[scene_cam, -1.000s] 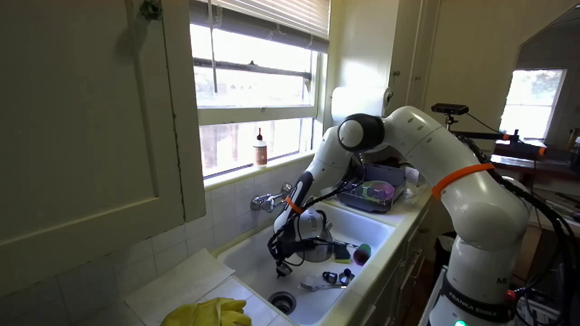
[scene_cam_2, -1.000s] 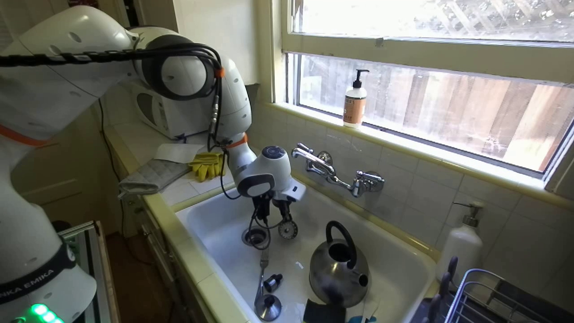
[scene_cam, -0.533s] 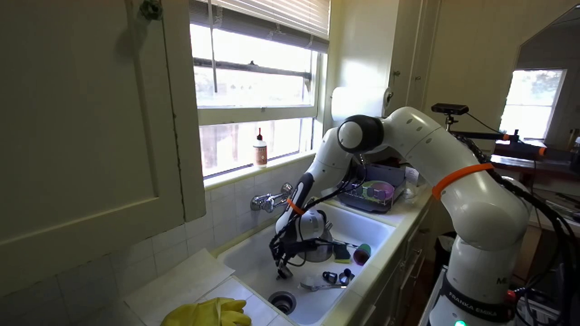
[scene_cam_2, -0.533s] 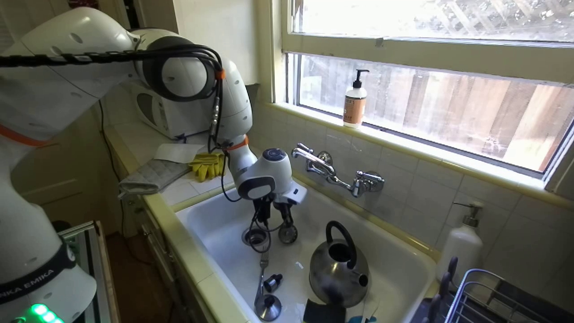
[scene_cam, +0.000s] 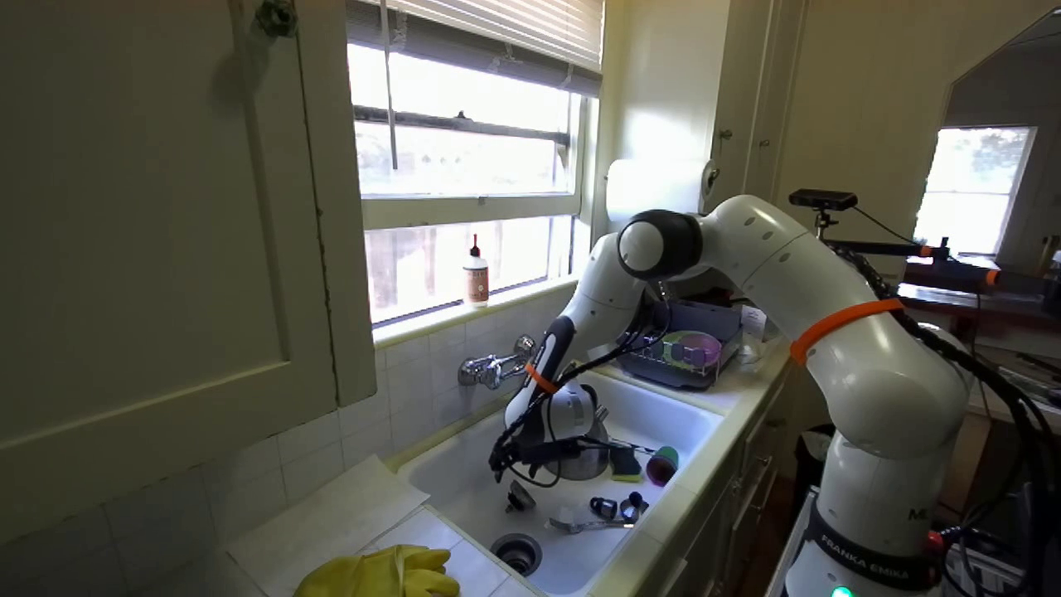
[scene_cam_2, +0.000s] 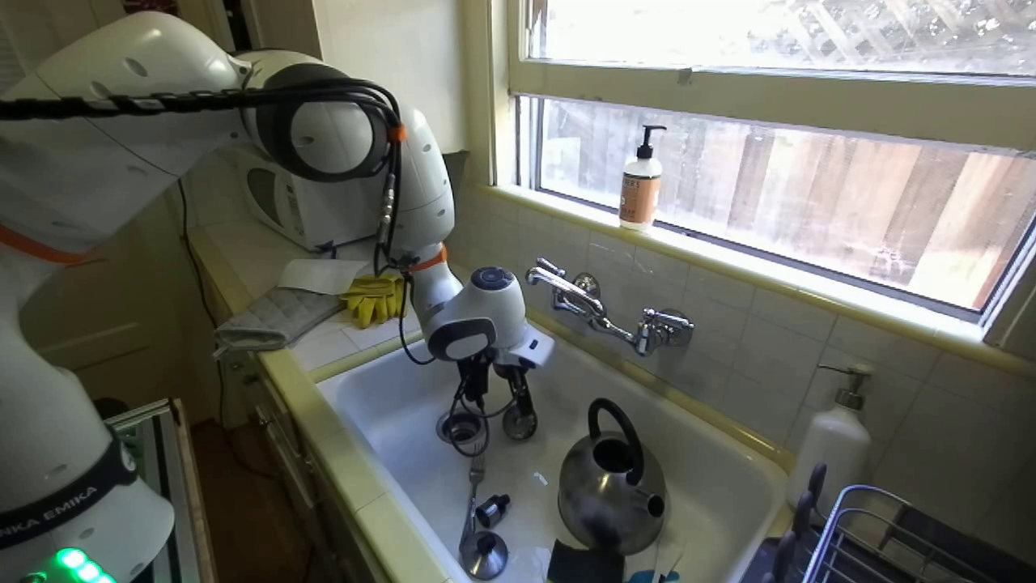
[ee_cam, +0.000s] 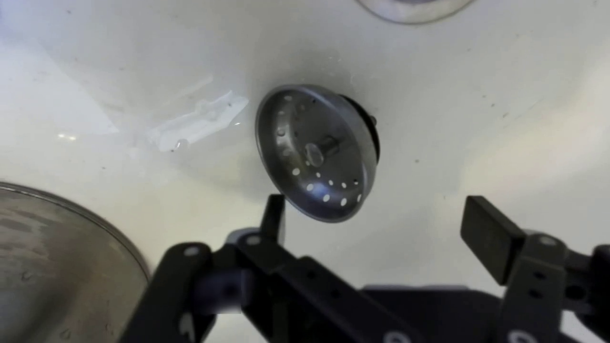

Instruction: Remove the sink hole cover from the sink hole

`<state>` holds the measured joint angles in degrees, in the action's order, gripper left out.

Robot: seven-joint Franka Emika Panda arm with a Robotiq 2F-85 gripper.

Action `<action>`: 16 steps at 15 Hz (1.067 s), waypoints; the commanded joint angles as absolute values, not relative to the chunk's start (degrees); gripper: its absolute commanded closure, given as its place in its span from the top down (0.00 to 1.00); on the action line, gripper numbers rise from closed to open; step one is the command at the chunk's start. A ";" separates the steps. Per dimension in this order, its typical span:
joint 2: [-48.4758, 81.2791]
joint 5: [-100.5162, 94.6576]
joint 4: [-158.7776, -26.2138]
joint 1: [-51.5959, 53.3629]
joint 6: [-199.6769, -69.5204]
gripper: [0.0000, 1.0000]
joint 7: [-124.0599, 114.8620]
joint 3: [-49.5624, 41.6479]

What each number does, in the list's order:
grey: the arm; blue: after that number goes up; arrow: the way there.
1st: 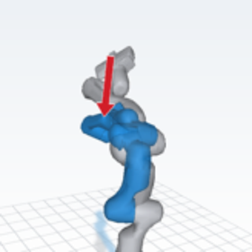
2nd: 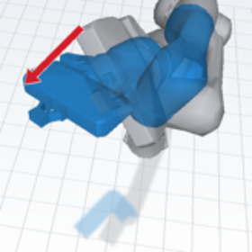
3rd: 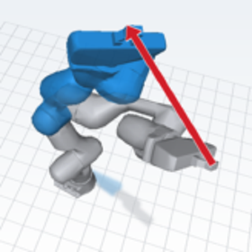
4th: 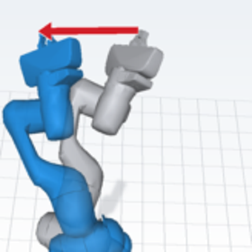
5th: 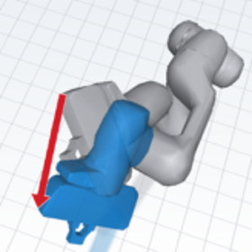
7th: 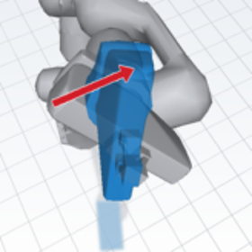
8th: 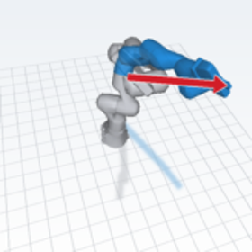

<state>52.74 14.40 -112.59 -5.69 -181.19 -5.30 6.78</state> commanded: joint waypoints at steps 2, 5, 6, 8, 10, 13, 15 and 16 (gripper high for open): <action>49.00 12.88 -117.56 -5.48 -181.86 1.00 -5.81 6.50; 46.56 12.56 -120.30 -5.26 -181.33 1.00 -5.74 6.21; 45.71 12.50 -121.28 -4.99 -181.30 1.00 -5.81 5.94; 43.78 12.22 -123.40 -4.46 -180.92 1.00 -5.78 5.33; 41.82 11.81 -125.52 -4.11 -180.37 1.00 -5.66 4.87; 38.66 11.14 -129.05 -3.39 -180.09 1.00 -5.63 3.87; 36.53 10.65 -131.28 -3.40 -179.86 1.00 -5.40 3.76; 35.28 10.49 -132.61 -3.42 -179.76 1.00 -5.29 3.84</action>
